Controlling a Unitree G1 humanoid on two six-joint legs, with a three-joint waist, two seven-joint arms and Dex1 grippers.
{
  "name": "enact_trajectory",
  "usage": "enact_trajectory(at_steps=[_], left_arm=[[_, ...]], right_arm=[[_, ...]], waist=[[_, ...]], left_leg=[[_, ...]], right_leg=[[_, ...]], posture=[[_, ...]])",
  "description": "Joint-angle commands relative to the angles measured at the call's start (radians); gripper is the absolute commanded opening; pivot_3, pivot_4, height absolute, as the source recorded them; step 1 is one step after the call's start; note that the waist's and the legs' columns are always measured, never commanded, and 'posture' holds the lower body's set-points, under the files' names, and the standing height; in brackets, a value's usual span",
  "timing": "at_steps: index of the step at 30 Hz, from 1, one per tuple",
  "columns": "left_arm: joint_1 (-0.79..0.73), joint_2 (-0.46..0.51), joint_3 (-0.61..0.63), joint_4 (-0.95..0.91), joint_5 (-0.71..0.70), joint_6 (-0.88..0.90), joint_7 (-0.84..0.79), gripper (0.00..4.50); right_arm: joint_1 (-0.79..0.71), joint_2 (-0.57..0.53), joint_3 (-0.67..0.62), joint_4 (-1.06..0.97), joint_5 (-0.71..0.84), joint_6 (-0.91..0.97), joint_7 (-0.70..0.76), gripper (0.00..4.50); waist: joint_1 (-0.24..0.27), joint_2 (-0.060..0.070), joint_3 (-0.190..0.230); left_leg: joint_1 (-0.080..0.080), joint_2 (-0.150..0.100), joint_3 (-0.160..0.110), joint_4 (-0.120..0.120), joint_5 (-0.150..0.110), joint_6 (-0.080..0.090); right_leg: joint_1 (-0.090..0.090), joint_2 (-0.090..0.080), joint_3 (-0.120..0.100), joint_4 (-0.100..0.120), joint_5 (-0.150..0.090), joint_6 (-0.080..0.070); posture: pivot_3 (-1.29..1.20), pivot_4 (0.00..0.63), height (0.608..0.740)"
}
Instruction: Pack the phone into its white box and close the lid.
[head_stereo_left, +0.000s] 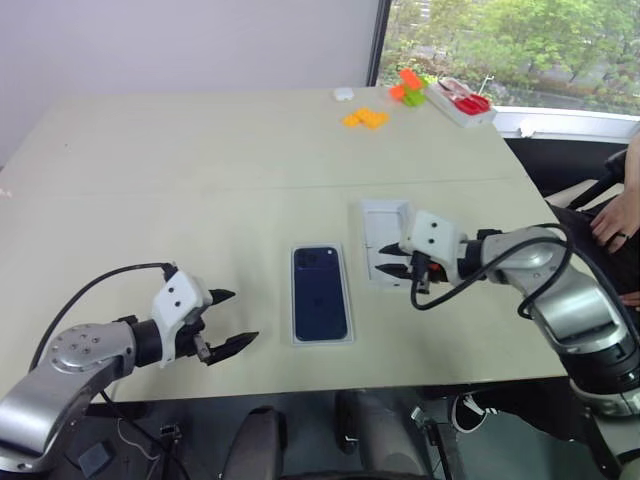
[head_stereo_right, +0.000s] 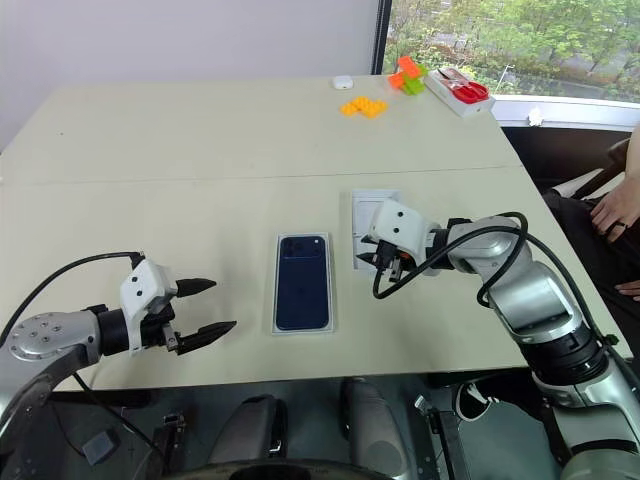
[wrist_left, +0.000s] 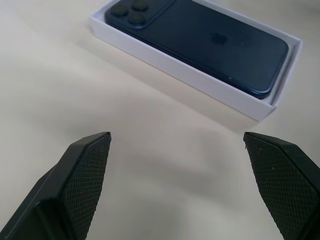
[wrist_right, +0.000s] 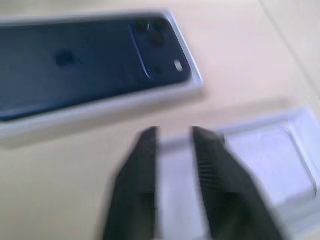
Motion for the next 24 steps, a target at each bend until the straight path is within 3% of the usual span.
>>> enact_trajectory(at_steps=[1,3,9,15,24], left_arm=[[-0.016,-0.004,0.023,-0.008,0.008,-0.016,-0.003,4.5],[-0.029,-0.009,0.015,-0.015,0.003,-0.009,-0.003,4.5],[-0.044,-0.013,-0.014,-0.028,0.014,-0.006,-0.006,4.5],[-0.049,-0.021,-0.021,-0.025,0.02,-0.002,-0.003,4.5],[-0.047,-0.045,-0.017,-0.031,0.022,0.006,0.013,4.5]], right_arm=[[0.008,-0.022,-0.029,-0.02,0.012,-0.024,0.008,3.38],[0.02,-0.037,-0.018,-0.028,0.013,-0.037,0.026,4.45],[0.045,-0.058,0.027,-0.008,-0.016,-0.086,0.055,4.45],[-0.026,0.004,0.039,0.054,-0.041,-0.044,-0.005,4.45],[-0.318,0.343,-0.081,0.145,0.039,0.704,-0.317,4.45]], waist=[[0.0,0.0,0.0],[0.0,0.0,0.0],[-0.001,0.0,0.0],[-0.004,0.0,0.0],[-0.012,0.0,0.0]], left_leg=[[0.0,0.0,0.0,0.0,0.0,0.0],[0.0,0.0,0.0,0.0,0.0,0.0],[0.0,0.0,0.001,0.0,0.0,0.0],[0.001,0.0,0.001,0.0,0.0,0.0],[0.0,0.001,-0.001,0.0,0.0,0.0]], right_leg=[[0.0,0.0,0.0,0.0,0.0,0.0],[0.0,0.0,0.0,0.0,0.0,0.0],[0.0,0.0,0.001,0.0,0.0,0.0],[0.0,0.0,0.001,0.001,0.0,0.0],[-0.002,0.0,0.001,0.005,0.005,-0.002]], posture=[[0.0,0.15,0.734],[0.0,0.15,0.734],[0.0,0.15,0.734],[0.0,0.15,0.734],[0.0,0.15,0.734]])
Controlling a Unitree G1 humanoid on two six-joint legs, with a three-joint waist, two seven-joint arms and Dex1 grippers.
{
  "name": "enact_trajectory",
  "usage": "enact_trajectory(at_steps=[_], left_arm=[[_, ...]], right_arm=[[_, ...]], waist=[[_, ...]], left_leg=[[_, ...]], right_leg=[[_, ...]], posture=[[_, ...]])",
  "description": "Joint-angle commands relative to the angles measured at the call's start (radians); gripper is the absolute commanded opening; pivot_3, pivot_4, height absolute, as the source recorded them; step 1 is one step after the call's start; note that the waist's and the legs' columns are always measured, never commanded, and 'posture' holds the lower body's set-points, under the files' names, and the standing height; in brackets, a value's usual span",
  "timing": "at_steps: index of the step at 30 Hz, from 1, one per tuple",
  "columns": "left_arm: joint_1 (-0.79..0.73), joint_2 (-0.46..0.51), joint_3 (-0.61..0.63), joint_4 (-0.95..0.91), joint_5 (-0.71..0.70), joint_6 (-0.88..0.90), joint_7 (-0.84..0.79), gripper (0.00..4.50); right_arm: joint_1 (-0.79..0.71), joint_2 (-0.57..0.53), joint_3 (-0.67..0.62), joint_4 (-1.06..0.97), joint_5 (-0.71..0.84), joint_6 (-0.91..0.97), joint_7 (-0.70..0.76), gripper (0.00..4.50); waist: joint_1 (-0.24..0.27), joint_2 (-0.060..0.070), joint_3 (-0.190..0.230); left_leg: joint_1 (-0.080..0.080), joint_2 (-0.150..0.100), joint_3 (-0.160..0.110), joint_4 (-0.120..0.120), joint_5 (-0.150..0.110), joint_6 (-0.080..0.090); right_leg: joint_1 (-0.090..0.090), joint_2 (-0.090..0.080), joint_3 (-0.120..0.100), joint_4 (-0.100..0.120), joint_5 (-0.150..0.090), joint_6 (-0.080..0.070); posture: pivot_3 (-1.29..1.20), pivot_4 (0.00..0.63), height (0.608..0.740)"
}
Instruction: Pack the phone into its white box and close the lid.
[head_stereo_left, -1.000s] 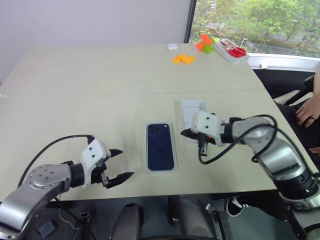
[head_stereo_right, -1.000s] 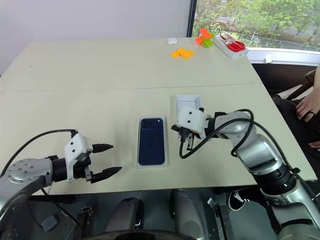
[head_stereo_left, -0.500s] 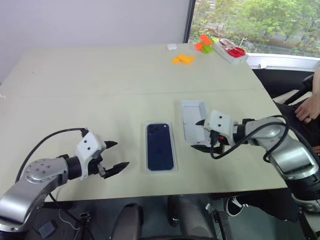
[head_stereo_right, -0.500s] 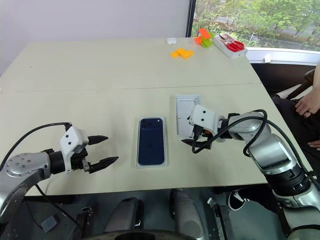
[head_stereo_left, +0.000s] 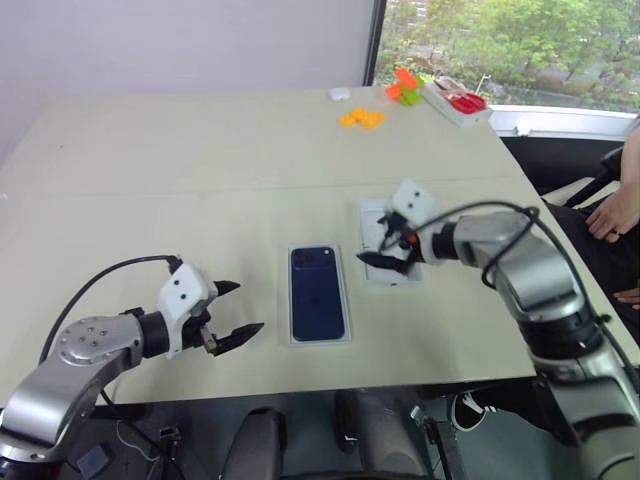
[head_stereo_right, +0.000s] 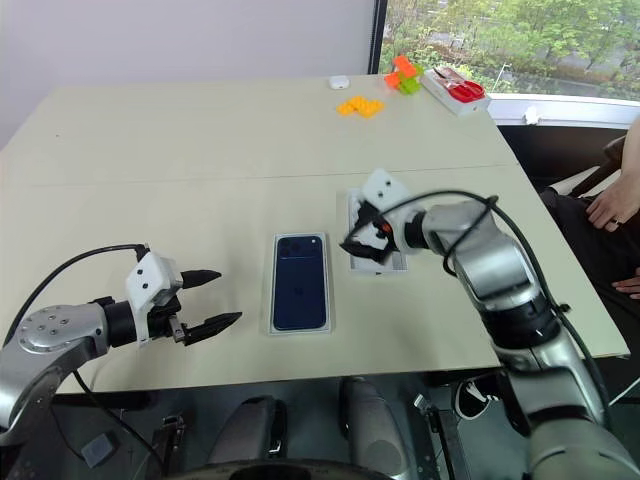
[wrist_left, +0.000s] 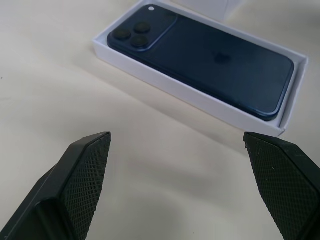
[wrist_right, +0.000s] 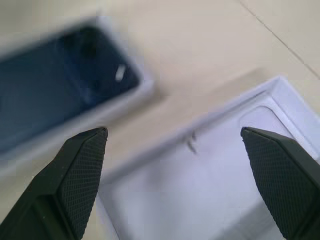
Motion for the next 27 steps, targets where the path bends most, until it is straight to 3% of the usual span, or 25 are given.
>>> enact_trajectory(at_steps=[1,6,17,22,27], left_arm=[[-0.003,-0.003,0.006,-0.03,0.002,0.002,0.005,4.5],[-0.011,-0.009,-0.002,-0.026,0.006,0.0,0.008,4.5],[-0.04,-0.012,-0.036,-0.021,0.008,-0.017,-0.027,4.5],[-0.036,-0.01,-0.03,-0.024,0.006,-0.014,-0.047,4.5],[-0.037,-0.016,-0.032,-0.019,0.018,-0.018,-0.047,4.5]], right_arm=[[-0.067,0.075,-0.069,0.025,0.005,0.218,-0.123,4.45],[-0.107,0.208,-0.142,0.048,-0.022,0.42,-0.301,4.45],[-0.101,0.412,-0.242,0.111,0.024,0.424,-0.639,4.45],[-0.116,0.453,-0.256,0.143,0.067,0.424,-0.755,4.45],[-0.136,0.444,-0.236,0.176,0.116,0.424,-0.848,2.2]], waist=[[0.001,0.0,0.0],[0.002,0.0,0.0],[-0.02,0.001,-0.001],[-0.017,0.001,-0.001],[-0.017,0.001,-0.001]], left_leg=[[-0.001,0.0,0.0,0.0,0.0,0.0],[-0.001,0.0,0.001,0.0,0.0,0.0],[0.0,0.0,0.001,0.0,0.0,0.0],[-0.001,0.0,0.0,0.0,0.0,0.0],[-0.001,0.0,0.001,0.0,0.0,0.0]], right_leg=[[-0.001,0.0,0.0,0.0,0.0,0.0],[-0.001,-0.002,0.001,-0.001,0.0,0.0],[-0.001,0.0,0.001,0.0,0.001,0.001],[-0.001,0.0,0.0,0.001,0.001,0.001],[-0.001,0.0,0.001,0.0,0.001,0.001]], posture=[[0.0,0.15,0.734],[0.0,0.15,0.734],[0.0,0.15,0.734],[0.0,0.15,0.734],[0.0,0.15,0.734]])
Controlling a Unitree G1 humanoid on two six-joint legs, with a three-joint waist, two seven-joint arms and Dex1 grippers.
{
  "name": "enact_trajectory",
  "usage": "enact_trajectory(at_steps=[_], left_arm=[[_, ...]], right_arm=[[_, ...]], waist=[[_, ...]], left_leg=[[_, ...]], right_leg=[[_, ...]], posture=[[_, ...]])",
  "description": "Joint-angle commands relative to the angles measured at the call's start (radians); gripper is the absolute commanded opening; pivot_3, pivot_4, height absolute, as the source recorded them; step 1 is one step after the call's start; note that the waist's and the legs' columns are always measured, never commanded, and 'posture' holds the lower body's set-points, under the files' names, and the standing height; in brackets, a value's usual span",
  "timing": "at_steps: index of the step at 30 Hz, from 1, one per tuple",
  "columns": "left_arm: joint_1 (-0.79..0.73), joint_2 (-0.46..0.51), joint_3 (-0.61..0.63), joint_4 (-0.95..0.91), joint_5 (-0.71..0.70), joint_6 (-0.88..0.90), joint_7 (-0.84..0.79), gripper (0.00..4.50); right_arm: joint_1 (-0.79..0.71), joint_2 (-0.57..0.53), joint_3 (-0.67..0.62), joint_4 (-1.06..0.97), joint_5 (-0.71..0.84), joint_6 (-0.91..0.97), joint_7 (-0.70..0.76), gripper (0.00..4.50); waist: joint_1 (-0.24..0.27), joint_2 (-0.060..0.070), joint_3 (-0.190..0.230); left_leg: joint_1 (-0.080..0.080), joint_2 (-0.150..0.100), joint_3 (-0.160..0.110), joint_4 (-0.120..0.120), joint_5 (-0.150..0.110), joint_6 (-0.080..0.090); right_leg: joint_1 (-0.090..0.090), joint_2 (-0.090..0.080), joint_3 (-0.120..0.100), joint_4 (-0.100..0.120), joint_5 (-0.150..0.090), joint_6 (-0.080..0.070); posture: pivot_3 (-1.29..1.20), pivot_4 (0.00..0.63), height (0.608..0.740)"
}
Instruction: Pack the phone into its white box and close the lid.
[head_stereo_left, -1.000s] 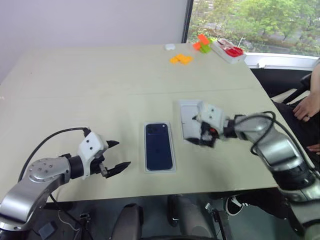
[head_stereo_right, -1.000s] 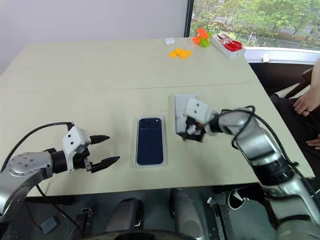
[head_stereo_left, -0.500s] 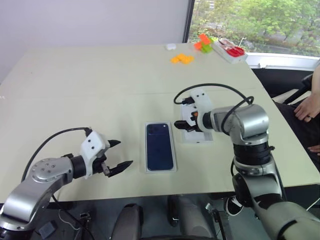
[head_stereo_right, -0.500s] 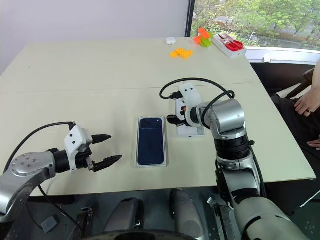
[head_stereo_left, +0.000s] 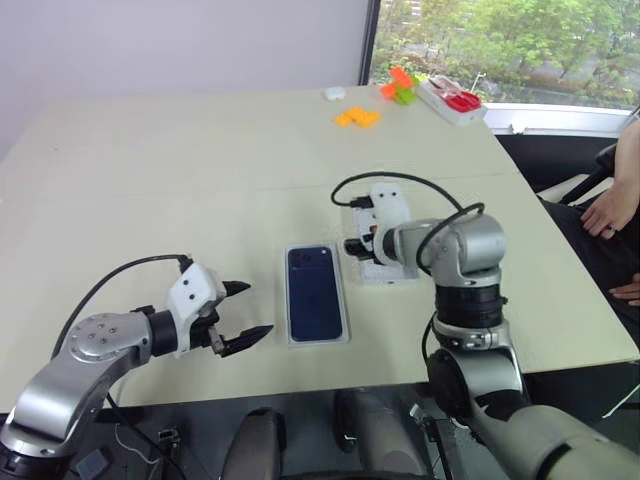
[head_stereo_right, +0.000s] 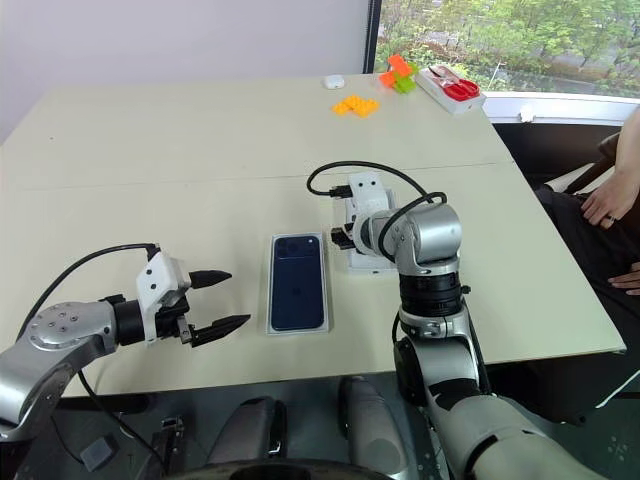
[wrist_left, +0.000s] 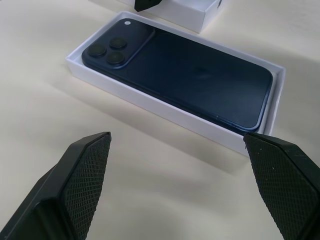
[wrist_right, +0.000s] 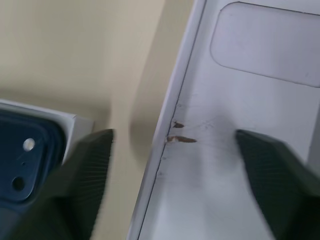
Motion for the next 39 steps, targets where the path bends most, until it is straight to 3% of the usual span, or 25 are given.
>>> enact_trajectory(at_steps=[1,4,10,12,14,16,20,22,24,26,32,39], left_arm=[[-0.001,-0.001,0.002,-0.02,0.006,-0.014,0.001,4.5],[0.003,-0.006,0.003,-0.023,0.011,-0.014,0.005,4.5],[0.03,-0.012,0.07,-0.003,0.011,-0.017,0.027,4.5],[0.033,-0.012,0.109,0.019,0.011,-0.023,0.037,4.5],[0.029,-0.009,0.148,0.051,0.012,-0.027,0.042,4.5],[0.029,-0.005,0.167,0.068,0.014,-0.031,0.037,4.5],[0.004,0.01,0.2,0.145,0.039,-0.057,0.035,4.5],[-0.021,0.016,0.205,0.187,0.054,-0.073,0.036,4.5],[-0.034,0.02,0.209,0.209,0.06,-0.081,0.033,4.5],[-0.044,0.025,0.215,0.227,0.059,-0.083,0.027,4.5],[-0.048,0.043,0.216,0.252,0.071,-0.095,0.012,4.5],[-0.068,0.047,0.201,0.254,0.075,-0.084,-0.006,4.5]], right_arm=[[-0.036,-0.01,0.015,0.0,0.048,0.007,-0.057,1.71],[-0.037,-0.022,0.02,0.006,0.117,0.007,-0.094,0.13],[-0.076,-0.022,-0.07,-0.107,0.266,0.007,-0.125,0.05],[-0.095,0.028,-0.164,-0.173,0.351,0.007,-0.099,0.05],[-0.103,0.078,-0.257,-0.265,0.482,0.007,0.029,0.05],[-0.081,0.087,-0.278,-0.301,0.569,0.007,0.056,0.05],[0.025,0.299,-0.432,-0.241,0.986,0.007,-0.072,0.05],[0.13,0.369,-0.376,-0.178,1.247,-0.1,-0.268,0.05],[0.215,0.345,-0.241,-0.13,1.529,-0.287,-0.498,0.05],[0.27,0.319,-0.126,-0.127,1.687,-0.433,-0.635,0.05],[0.377,0.376,0.029,-0.143,1.718,-0.58,-0.764,0.05],[0.413,0.423,0.079,-0.116,1.718,-0.672,-0.883,0.05]], waist=[[0.0,0.0,0.0],[0.0,0.0,0.0],[-0.003,0.0,0.0],[-0.004,0.001,0.0],[-0.004,0.001,0.0],[-0.003,0.001,0.0],[-0.003,0.002,0.001],[-0.002,0.005,0.003],[-0.008,0.005,0.003],[-0.011,0.002,-0.002],[-0.028,0.001,-0.002],[-0.02,0.001,-0.003]], left_leg=[[0.0,0.0,0.0,0.0,0.0,0.0],[0.0,0.0,0.0,0.0,0.0,0.0],[-0.001,0.0,0.0,-0.001,0.0,0.0],[-0.001,0.001,0.0,-0.001,0.0,0.0],[-0.001,0.002,-0.001,-0.001,0.0,0.0],[0.0,0.003,-0.002,-0.002,-0.001,0.001],[0.0,0.007,-0.002,-0.002,-0.001,0.001],[-0.003,0.007,-0.002,-0.001,-0.001,0.001],[-0.001,0.007,-0.001,-0.001,-0.001,0.001],[0.001,0.007,-0.001,-0.003,-0.001,0.003],[-0.014,0.006,0.001,0.001,-0.004,0.007],[-0.014,0.008,-0.001,0.001,-0.004,0.007]], right_leg=[[0.0,0.0,0.0,0.0,0.0,0.0],[0.0,0.0,0.0,0.0,0.0,0.0],[0.0,0.0,0.0,-0.001,0.0,0.001],[-0.001,0.001,0.0,-0.001,-0.001,0.002],[-0.001,0.001,-0.001,-0.001,-0.002,0.004],[-0.001,0.003,-0.002,-0.001,-0.002,0.004],[0.0,0.004,-0.002,-0.002,-0.002,0.004],[-0.002,0.001,-0.002,-0.004,-0.002,0.0],[-0.001,0.001,-0.001,-0.004,-0.002,-0.001],[0.003,0.0,-0.001,-0.006,-0.002,0.0],[-0.011,-0.001,0.002,-0.004,0.001,0.001],[-0.01,0.0,0.0,-0.004,0.001,0.001]], posture=[[0.0,0.15,0.734],[0.0,0.15,0.734],[0.0,0.15,0.734],[0.0,0.15,0.734],[0.0,0.15,0.734],[0.0,0.15,0.734],[0.0,0.15,0.734],[0.0,0.15,0.734],[0.0,0.15,0.734],[0.0,0.15,0.734],[0.0,0.15,0.734],[0.0,0.15,0.734]])
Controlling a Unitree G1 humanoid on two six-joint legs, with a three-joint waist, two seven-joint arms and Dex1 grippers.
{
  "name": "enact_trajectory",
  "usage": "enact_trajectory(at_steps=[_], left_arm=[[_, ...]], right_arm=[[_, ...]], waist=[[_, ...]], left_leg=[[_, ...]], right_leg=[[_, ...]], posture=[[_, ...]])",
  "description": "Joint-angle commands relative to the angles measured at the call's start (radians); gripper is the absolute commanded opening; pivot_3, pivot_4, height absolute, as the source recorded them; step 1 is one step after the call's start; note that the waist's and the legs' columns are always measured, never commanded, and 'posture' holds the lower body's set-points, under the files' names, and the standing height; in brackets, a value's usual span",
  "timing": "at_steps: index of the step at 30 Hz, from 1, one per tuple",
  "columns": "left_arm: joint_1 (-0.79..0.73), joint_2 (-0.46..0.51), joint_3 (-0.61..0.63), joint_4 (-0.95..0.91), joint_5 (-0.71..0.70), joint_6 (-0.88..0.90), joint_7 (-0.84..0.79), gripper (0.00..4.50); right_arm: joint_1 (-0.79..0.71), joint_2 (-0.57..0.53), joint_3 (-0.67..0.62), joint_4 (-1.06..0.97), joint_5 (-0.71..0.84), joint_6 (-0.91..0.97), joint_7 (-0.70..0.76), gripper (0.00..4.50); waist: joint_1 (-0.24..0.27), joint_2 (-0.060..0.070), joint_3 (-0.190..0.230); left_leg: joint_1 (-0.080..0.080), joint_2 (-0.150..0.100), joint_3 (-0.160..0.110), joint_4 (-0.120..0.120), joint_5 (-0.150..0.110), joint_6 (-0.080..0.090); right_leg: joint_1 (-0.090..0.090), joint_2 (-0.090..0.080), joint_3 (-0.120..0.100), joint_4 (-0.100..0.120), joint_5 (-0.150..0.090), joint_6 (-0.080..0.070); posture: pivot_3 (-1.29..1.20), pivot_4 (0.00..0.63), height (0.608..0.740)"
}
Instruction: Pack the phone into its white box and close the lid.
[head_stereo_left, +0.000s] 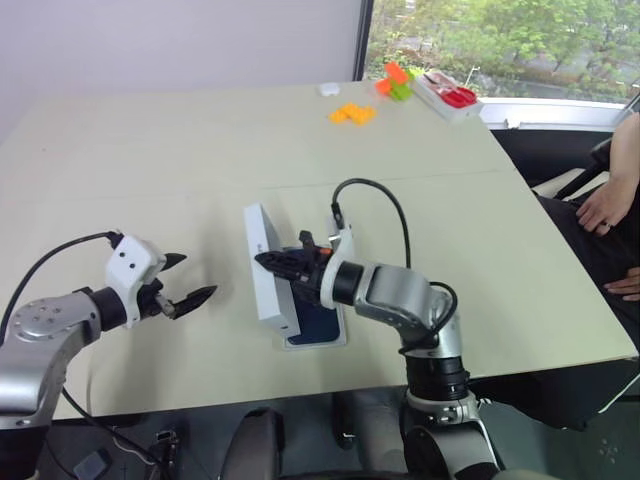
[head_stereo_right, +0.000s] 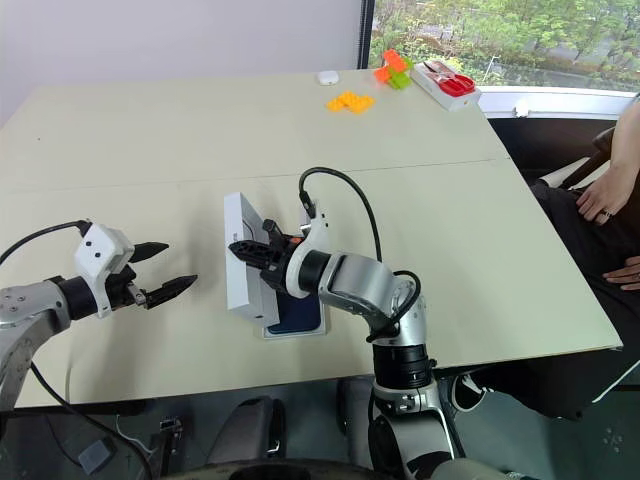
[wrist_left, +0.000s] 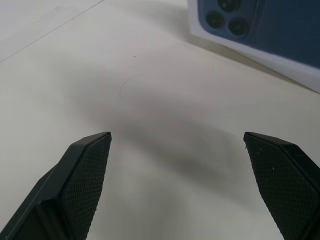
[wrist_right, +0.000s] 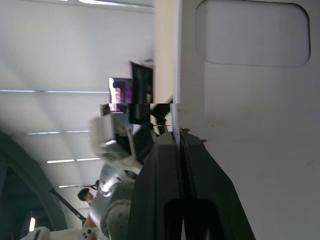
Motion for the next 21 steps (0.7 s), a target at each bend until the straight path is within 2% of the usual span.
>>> enact_trajectory(at_steps=[1,6,10,13,17,21], left_arm=[[-0.018,0.022,0.015,-0.011,0.005,-0.007,-0.009,4.5],[-0.025,0.019,0.006,-0.015,0.006,-0.001,-0.012,4.5],[-0.033,0.011,-0.01,-0.027,0.006,0.004,-0.006,4.5],[-0.063,-0.014,-0.045,-0.044,0.002,0.008,0.01,4.5],[-0.116,-0.067,-0.097,-0.059,-0.002,0.021,0.041,4.5],[-0.171,-0.133,-0.179,-0.069,0.031,0.019,0.085,4.5]], right_arm=[[0.019,0.204,0.002,-0.006,0.011,-0.034,-0.04,0.05],[0.032,0.197,0.008,0.015,0.011,-0.08,-0.115,0.05],[0.029,0.164,0.008,0.01,0.011,-0.076,-0.098,0.05],[0.0,0.131,0.001,-0.008,0.011,-0.063,-0.059,0.92],[-0.046,0.09,-0.032,-0.031,0.011,-0.056,-0.023,2.87],[-0.083,0.016,-0.074,-0.041,0.011,-0.035,0.02,2.87]], waist=[[-0.001,0.0,0.0],[0.0,0.0,-0.001],[0.004,0.0,-0.001],[0.006,0.0,-0.001],[0.011,0.0,-0.001],[0.013,0.0,-0.001]], left_leg=[[0.001,0.0,0.0,0.0,0.0,0.0],[0.002,0.0,0.0,0.0,0.0,0.0],[0.002,-0.001,0.0,0.0,0.0,0.0],[0.002,-0.001,0.0,0.001,0.0,0.0],[0.001,-0.001,0.0,0.001,0.0,0.0],[0.0,-0.001,0.0,0.001,0.0,0.0]], right_leg=[[0.001,0.0,0.0,0.0,0.0,0.0],[0.002,0.0,0.0,0.0,0.0,0.0],[0.002,0.0,0.0,0.0,0.0,0.0],[0.003,-0.001,0.001,-0.001,0.0,0.0],[0.002,0.0,0.0,-0.001,0.0,0.0],[0.001,0.0,0.0,0.0,0.0,0.0]], posture=[[0.0,0.15,0.734],[0.0,0.15,0.734],[0.0,0.15,0.734],[0.0,0.15,0.734],[0.0,0.15,0.734],[0.0,0.15,0.734]])
